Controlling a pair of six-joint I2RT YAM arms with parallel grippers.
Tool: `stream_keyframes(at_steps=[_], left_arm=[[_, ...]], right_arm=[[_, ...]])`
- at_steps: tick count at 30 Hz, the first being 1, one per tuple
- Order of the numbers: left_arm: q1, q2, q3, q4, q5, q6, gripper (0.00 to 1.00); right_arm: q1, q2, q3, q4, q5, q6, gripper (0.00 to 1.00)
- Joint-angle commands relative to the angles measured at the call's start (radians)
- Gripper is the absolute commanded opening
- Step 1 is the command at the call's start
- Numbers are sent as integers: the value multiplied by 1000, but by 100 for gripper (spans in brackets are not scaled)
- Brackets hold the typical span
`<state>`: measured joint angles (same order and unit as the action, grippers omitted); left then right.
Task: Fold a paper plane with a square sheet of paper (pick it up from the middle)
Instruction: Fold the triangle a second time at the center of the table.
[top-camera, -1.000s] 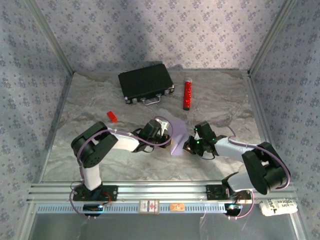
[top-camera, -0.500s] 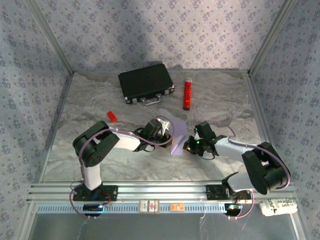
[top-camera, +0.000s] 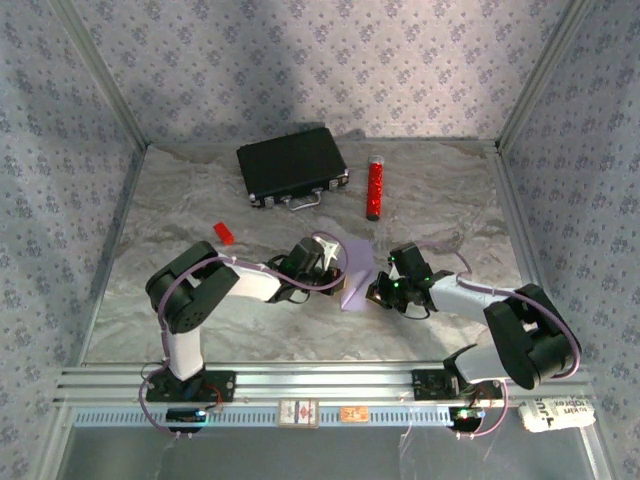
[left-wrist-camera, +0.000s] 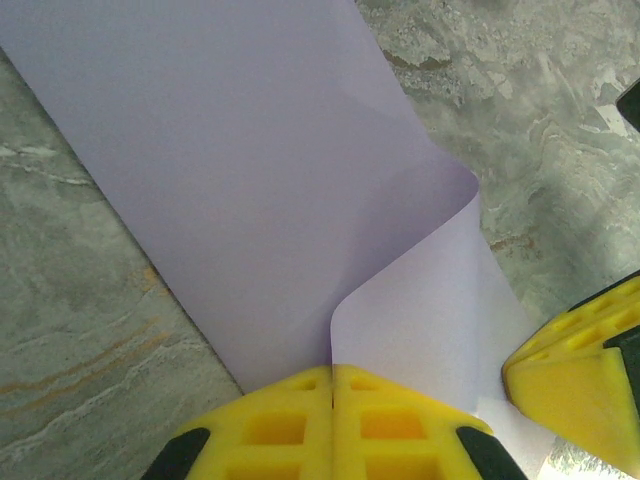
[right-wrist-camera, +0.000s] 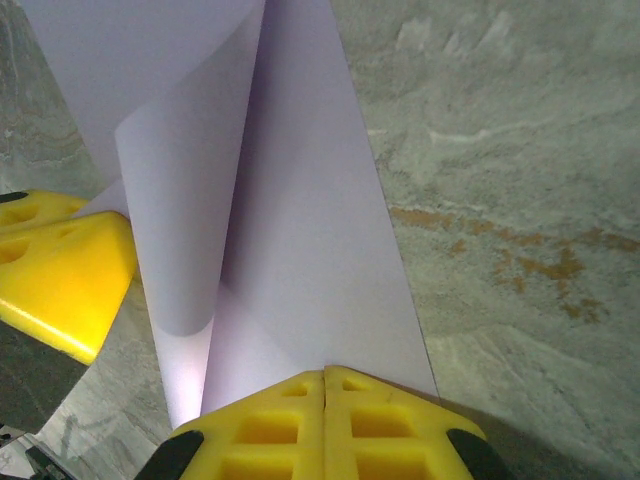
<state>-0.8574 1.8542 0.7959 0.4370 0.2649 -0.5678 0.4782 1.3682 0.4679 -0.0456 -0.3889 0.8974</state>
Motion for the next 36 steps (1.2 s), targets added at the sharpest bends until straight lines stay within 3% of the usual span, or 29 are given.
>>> stream_keyframes(at_steps=[1,8,16,36], left_arm=[[8,-12,5,-11,-13,15,5],[8,-66,-42,23,-67,9,5],[11,-8,5,18,25,6,5],[12,9,35,-27,30,23,6]], right_arm=[[-7,-4,-25,-62,22,-20,6],[-8,-4,-25,-63,22,-22,7],[-10,6,-28,-50,19,-20,7],[-10,4,-34,-49,18,-21,7]])
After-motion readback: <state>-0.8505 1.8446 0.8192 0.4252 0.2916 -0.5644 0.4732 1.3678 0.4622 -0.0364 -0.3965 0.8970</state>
